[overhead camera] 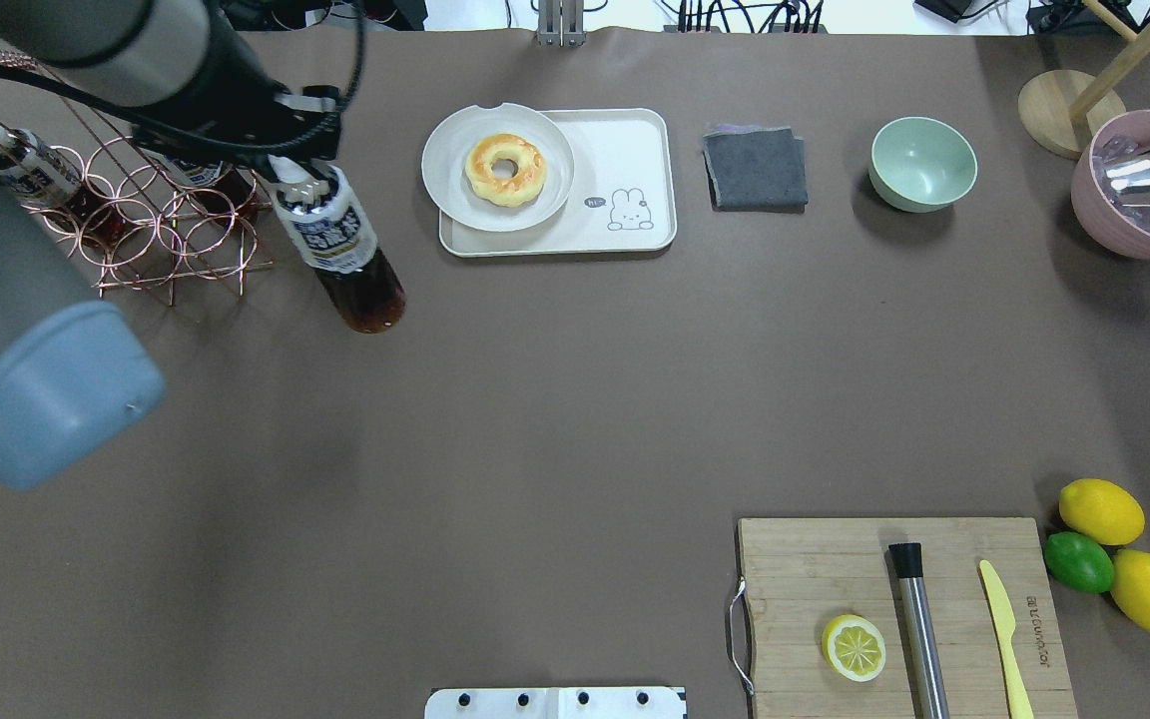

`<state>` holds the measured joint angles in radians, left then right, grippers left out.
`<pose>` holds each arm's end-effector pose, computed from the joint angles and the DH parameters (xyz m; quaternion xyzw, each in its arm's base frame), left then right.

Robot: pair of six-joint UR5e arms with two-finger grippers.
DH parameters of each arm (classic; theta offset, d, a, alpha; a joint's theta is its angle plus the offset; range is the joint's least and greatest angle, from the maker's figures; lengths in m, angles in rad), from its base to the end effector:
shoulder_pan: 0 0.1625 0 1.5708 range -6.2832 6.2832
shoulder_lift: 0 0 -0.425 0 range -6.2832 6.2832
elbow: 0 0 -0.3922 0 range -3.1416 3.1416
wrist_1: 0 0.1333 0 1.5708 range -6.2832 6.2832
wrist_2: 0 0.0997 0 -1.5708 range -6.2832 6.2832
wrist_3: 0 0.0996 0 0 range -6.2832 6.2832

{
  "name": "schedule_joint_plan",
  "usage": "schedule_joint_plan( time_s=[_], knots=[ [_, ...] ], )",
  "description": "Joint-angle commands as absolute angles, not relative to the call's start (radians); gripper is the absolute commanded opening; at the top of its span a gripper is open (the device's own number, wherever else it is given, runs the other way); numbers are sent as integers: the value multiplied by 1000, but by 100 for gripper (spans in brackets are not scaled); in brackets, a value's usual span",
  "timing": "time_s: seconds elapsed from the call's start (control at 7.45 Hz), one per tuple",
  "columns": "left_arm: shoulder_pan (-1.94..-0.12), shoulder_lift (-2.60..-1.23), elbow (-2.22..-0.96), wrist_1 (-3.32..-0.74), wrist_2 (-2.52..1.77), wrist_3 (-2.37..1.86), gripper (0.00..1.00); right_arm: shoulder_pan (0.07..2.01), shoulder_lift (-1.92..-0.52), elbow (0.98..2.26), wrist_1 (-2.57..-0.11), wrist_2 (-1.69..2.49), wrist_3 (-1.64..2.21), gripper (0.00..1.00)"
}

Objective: Place tea on tray
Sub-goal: 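Grasp the tea bottle with the left gripper and lift it out of the rack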

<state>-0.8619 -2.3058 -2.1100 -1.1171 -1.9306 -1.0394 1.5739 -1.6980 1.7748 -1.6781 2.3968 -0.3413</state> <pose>0.2742 -0.4707 0.0933 0.1259 0.4063 -0.0780 0.9017 0.0614 -0.4345 0.6245 0.0550 -0.3978 -0.1481 0.9038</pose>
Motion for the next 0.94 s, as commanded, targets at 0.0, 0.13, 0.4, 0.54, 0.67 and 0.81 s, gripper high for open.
schedule_joint_plan(
  time_s=[0.0, 0.13, 0.4, 0.54, 0.67, 0.81],
  knots=[
    [-619, -2489, -1946, -1072, -1731, -1208, 0, 1574, -1698, 1775, -1678, 2396, -341, 100],
    [-542, -2523, -1907, -1080, -1670, -1250, 0, 1574, -1698, 1775, -1678, 2398, -341, 100],
    [-509, -2528, -1771, -1240, -1660, -1299, 0, 1574, -1698, 1769, -1678, 2398, -341, 100],
    [-509, -2528, -1743, -1271, -1660, -1308, 0, 1574, -1698, 1769, -1678, 2398, -341, 100],
    [-508, -2522, -1733, -1279, -1660, -1308, 0, 1574, -1698, 1769, -1678, 2398, -342, 100],
    [-508, -2519, -1738, -1284, -1660, -1307, 0, 1574, -1698, 1767, -1678, 2398, -342, 100]
  ],
)
